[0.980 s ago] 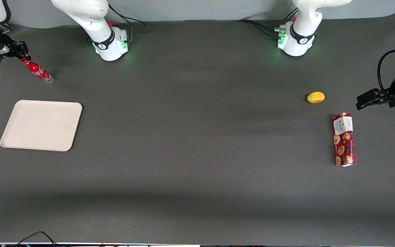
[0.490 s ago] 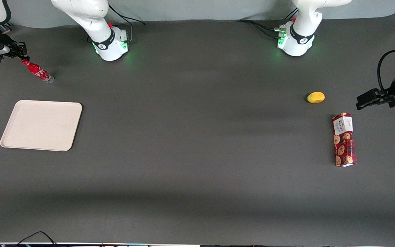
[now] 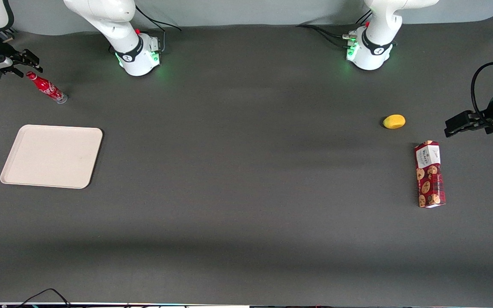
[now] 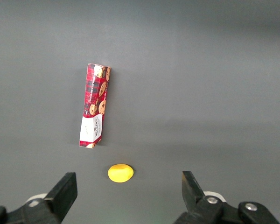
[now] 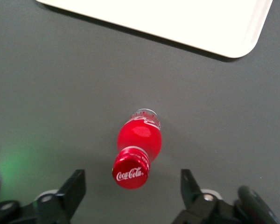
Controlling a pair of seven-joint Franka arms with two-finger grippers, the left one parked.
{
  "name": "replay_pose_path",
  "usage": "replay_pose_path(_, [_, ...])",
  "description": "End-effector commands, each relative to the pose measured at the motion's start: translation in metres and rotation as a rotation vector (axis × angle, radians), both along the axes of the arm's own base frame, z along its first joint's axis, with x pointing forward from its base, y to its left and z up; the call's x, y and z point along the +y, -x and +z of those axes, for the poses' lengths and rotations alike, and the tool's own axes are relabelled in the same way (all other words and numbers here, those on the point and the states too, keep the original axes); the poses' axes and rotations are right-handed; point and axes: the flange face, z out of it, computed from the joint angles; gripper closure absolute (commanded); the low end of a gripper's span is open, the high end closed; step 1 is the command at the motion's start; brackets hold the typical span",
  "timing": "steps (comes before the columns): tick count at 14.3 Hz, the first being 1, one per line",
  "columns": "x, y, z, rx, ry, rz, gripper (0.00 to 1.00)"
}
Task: Place coke bottle on tray
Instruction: 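Close the right gripper around the bottle's cap end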
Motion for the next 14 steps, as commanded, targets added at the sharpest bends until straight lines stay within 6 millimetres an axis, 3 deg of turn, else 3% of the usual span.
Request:
replay_pose_path(1, [0.004, -0.002, 0.000, -0.017, 0.017, 0.051, 0.43])
replay_pose_path(3, [0.003, -0.003, 0.001, -0.021, 0.019, 0.055, 0.81])
replay_pose_path(4, [0.003, -0.002, 0.001, -0.021, 0.019, 0.055, 0.94])
replay_pose_path(5, [0.003, -0.003, 0.001, -0.020, 0.020, 0.057, 1.00])
replay_pose_path(9, [0.004, -0.005, 0.003, -0.019, 0.022, 0.065, 1.00])
replay_pose_path(11, [0.008, -0.016, 0.011, 0.000, 0.008, 0.085, 1.00])
replay_pose_path(14, [0.017, -0.056, 0.063, 0.060, 0.046, 0.139, 1.00])
